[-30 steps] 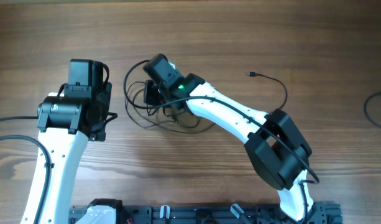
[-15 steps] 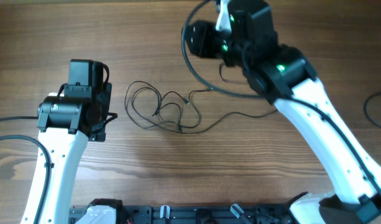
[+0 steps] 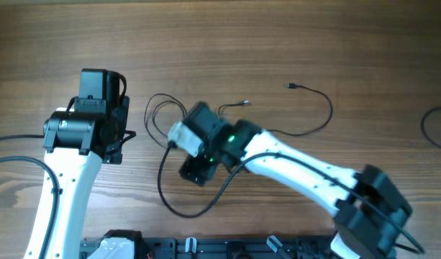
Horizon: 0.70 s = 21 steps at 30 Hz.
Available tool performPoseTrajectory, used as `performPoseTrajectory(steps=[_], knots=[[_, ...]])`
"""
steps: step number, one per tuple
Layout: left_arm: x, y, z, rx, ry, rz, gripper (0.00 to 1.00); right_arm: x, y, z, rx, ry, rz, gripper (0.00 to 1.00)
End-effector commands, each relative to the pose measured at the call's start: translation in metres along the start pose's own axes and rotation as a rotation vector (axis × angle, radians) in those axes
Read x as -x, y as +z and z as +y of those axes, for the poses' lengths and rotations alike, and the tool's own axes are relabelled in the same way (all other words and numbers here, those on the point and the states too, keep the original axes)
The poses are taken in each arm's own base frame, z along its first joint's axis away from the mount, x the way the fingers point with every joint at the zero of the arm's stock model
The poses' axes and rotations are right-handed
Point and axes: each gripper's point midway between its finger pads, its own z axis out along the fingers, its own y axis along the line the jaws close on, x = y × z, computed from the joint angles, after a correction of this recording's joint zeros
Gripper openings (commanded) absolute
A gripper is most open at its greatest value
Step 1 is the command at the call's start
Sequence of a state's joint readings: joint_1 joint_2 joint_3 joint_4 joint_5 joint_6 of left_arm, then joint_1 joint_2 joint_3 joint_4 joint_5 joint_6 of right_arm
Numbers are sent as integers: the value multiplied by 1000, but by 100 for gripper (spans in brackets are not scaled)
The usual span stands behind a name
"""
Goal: Untangle cables
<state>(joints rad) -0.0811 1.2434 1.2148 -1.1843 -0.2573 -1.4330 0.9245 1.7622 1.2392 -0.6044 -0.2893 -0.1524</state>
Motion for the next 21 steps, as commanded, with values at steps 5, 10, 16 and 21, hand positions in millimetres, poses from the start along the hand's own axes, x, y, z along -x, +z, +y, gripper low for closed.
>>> performPoseTrajectory(steps=[5, 10, 16, 21], knots=[[1, -2, 0, -1, 11, 4, 100, -8, 49, -37, -148, -199, 32, 88], [0, -2, 8, 33, 19, 6, 100, -12, 63, -40, -143, -221, 46, 85], [0, -2, 8, 32, 19, 6, 100, -19, 70, -36, -114, -245, 69, 75], [0, -2, 11, 46, 23, 8, 100, -25, 74, -36, -107, -252, 93, 78]])
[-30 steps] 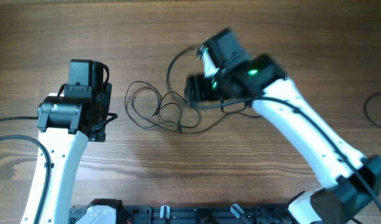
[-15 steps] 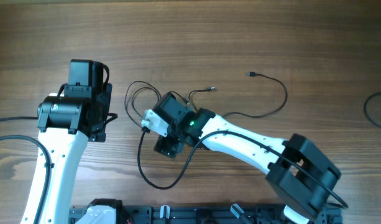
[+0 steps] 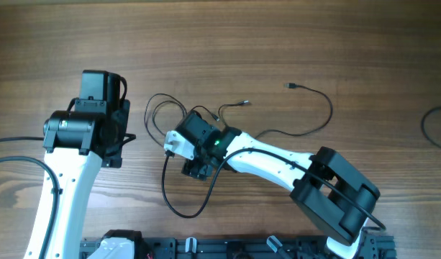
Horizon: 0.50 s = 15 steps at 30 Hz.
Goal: Untangle cables
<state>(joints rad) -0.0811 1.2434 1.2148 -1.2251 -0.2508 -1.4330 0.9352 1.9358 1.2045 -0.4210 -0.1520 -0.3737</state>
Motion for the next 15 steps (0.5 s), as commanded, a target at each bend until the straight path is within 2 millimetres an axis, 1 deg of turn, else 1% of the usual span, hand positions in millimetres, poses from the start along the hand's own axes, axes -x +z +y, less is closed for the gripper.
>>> performPoseTrajectory(steps=[1, 3, 6, 7, 8, 9, 10, 11, 12, 13, 14, 15], knots=[[2, -2, 3, 12, 14, -1, 100, -10, 16, 3, 21, -39, 40, 76], [2, -2, 4, 18, 15, -1, 100, -10, 21, -1, 12, -39, 56, 75], [1, -2, 10, 43, 22, 1, 100, -4, 32, -7, 2, -38, 53, 74], [1, -2, 12, 51, 24, 2, 100, -3, 36, -9, -4, -38, 60, 68], [1, -2, 15, 62, 26, 3, 100, -1, 37, -13, -19, -34, 63, 45], [1, -2, 19, 76, 30, 4, 100, 8, 34, -19, -43, 26, 50, 4], [1, -3, 20, 83, 32, 4, 100, 14, 27, -23, -62, 67, 46, 4], [1, -3, 21, 87, 33, 4, 100, 22, 19, -26, -69, 108, 41, 4], [1, -3, 21, 87, 33, 5, 100, 34, 1, -29, -71, 143, 31, 4], [1, -3, 21, 84, 31, 4, 100, 55, -34, -32, -79, 173, 8, 4], [1, -3, 19, 78, 30, 4, 100, 68, -60, -34, -83, 194, -16, 4], [0, -2, 17, 70, 28, 9, 100, 92, -101, -32, -59, 229, -80, 4]])
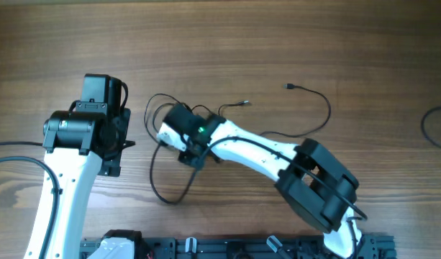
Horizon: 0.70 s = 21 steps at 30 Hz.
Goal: Untangle cables
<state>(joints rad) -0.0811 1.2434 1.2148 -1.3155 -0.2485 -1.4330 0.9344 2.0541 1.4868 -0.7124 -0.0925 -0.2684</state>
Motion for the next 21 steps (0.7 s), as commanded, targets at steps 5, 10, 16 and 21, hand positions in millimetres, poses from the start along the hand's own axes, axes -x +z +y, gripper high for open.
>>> performPoseTrajectory(steps=[5, 10, 16, 21], knots=[[-32, -7, -41, -168, -11, 199, 100, 109, -257, -34, 13, 191, -576, 4], [-54, 7, -60, -173, -2, 316, 100, 86, -339, -150, -178, 419, -818, 4], [-79, 51, -60, -18, 47, 343, 100, 38, -384, -243, -340, 589, -943, 4], [-123, 101, -77, 37, 142, 362, 100, 1, -468, -296, -548, 573, -1163, 4]])
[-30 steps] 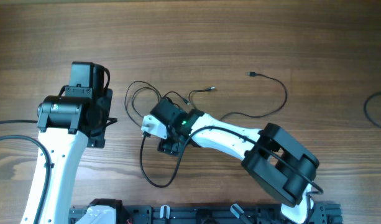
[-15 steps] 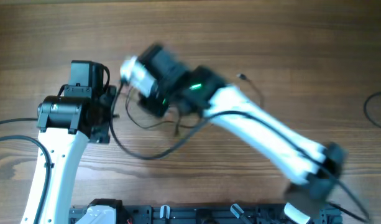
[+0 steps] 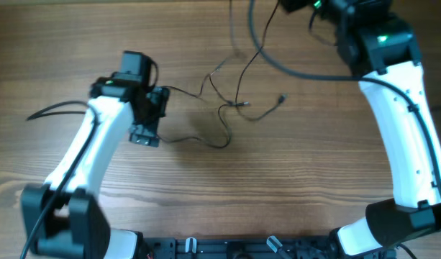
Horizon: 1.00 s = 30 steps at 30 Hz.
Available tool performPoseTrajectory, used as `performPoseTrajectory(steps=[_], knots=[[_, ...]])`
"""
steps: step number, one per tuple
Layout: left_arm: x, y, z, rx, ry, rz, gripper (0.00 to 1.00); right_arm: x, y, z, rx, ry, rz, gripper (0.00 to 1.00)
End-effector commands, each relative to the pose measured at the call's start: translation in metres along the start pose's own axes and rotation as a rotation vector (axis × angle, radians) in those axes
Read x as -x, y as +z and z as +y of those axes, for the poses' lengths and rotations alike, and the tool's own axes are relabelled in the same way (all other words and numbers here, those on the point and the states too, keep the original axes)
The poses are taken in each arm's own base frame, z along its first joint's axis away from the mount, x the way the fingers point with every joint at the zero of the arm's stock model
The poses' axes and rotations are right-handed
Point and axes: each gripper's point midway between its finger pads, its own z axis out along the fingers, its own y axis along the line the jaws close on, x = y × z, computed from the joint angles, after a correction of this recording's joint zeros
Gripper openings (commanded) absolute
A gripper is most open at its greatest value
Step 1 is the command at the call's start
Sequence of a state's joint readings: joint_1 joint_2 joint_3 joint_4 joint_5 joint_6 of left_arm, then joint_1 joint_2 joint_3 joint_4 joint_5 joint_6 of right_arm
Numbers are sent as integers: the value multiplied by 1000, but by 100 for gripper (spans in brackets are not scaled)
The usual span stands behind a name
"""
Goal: Untangle cables
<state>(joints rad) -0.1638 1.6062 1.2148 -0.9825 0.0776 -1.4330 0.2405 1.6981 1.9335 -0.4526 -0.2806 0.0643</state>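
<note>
Thin black cables lie tangled mid-table in the overhead view, one loose plug end pointing right. One strand runs left along the wood to my left gripper, which is low on the table and looks shut on that strand's end. Another black cable rises off the table, thick and near the camera, to my right gripper. That gripper is at the frame's top edge, mostly cut off, apparently shut on the cable.
The wooden table carries a black rail along its front edge. My left arm's own lead trails off to the left. My right arm stands along the right side.
My right gripper was low on the tangle left of centre; it is now high at the top right with a cable hanging from it. My left gripper has moved right onto a strand.
My right gripper was down on the looped cables left of centre at all three earlier moments, shifting slightly left, with my left gripper idle beside them. Now the right holds a cable high, the left holds a strand on the table, and the tangle is stretched between.
</note>
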Motion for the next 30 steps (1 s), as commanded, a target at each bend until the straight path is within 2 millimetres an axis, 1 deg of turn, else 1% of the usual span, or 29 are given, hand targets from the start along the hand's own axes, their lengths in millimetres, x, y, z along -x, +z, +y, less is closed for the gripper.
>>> performPoseTrajectory(steps=[1, 2, 3, 4, 5, 7, 8, 9, 10, 12, 13, 14, 16, 17, 18, 19, 20, 21, 22, 23, 24, 25, 26, 27, 28, 29, 30], knots=[[-17, 43, -7, 55, 64, 22, 100, 53, -28, -35, -51, -27, -190, 4], [-20, 52, -10, 59, 73, 24, 100, 67, -36, -46, -74, -43, -243, 4], [-24, 66, -14, 62, 87, 26, 100, 87, -50, -65, -116, -69, -321, 4], [-27, 77, -17, 64, 97, 28, 99, 98, -59, -78, -146, -89, -367, 4], [-29, 85, -18, 66, 105, 29, 100, 106, -67, -89, -175, -117, -400, 4], [-32, 101, -19, 78, 116, 27, 100, 114, -80, -116, -290, -279, -418, 4], [-32, 109, -17, 94, 118, 25, 100, 113, -90, -152, -465, -372, -389, 4], [-32, 114, -14, 107, 117, 25, 100, 108, -98, -180, -606, -409, -352, 4], [-31, 118, -12, 120, 116, 26, 100, 101, -113, -216, -788, -442, -292, 4], [-31, 120, -10, 128, 116, 25, 100, 78, -137, -274, -1056, -429, -180, 4], [-31, 120, -10, 128, 116, 25, 100, 58, -144, -303, -1144, -409, -114, 4], [-31, 120, -10, 127, 116, 25, 100, 39, -140, -325, -1165, -396, -59, 4], [-31, 120, -11, 124, 116, 25, 100, 1, -128, -358, -1163, -373, 34, 4], [-31, 120, -11, 124, 117, 25, 100, -33, -119, -383, -1166, -330, 105, 4], [-31, 120, -11, 124, 116, 25, 100, -76, -111, -408, -1166, -263, 187, 4], [-31, 120, -11, 124, 116, 25, 100, -117, -103, -425, -1162, -188, 260, 4], [-31, 120, -11, 124, 116, 25, 100, -167, -98, -442, -1166, -66, 327, 4], [-31, 120, -11, 124, 116, 25, 100, -198, -96, -449, -1164, 16, 365, 4], [-31, 120, -11, 124, 116, 25, 100, -240, -90, -456, -1138, 120, 414, 4], [-31, 120, -11, 124, 116, 25, 100, -274, -80, -456, -1074, 196, 461, 4], [-31, 120, -11, 124, 116, 26, 100, -306, -67, -451, -990, 259, 509, 4], [-31, 120, -11, 124, 116, 25, 100, -319, -60, -447, -946, 281, 529, 4], [-31, 120, -11, 124, 116, 25, 100, -324, -57, -446, -927, 292, 533, 4], [-31, 120, -11, 124, 116, 25, 100, -323, -56, -446, -927, 288, 527, 5], [-31, 120, -11, 124, 115, 26, 100, -310, -57, -446, -930, 278, 503, 17], [-31, 120, -11, 124, 116, 26, 100, -295, -59, -445, -934, 268, 480, 58], [-31, 120, -11, 124, 116, 26, 100, -262, -65, -442, -940, 249, 433, 100]])
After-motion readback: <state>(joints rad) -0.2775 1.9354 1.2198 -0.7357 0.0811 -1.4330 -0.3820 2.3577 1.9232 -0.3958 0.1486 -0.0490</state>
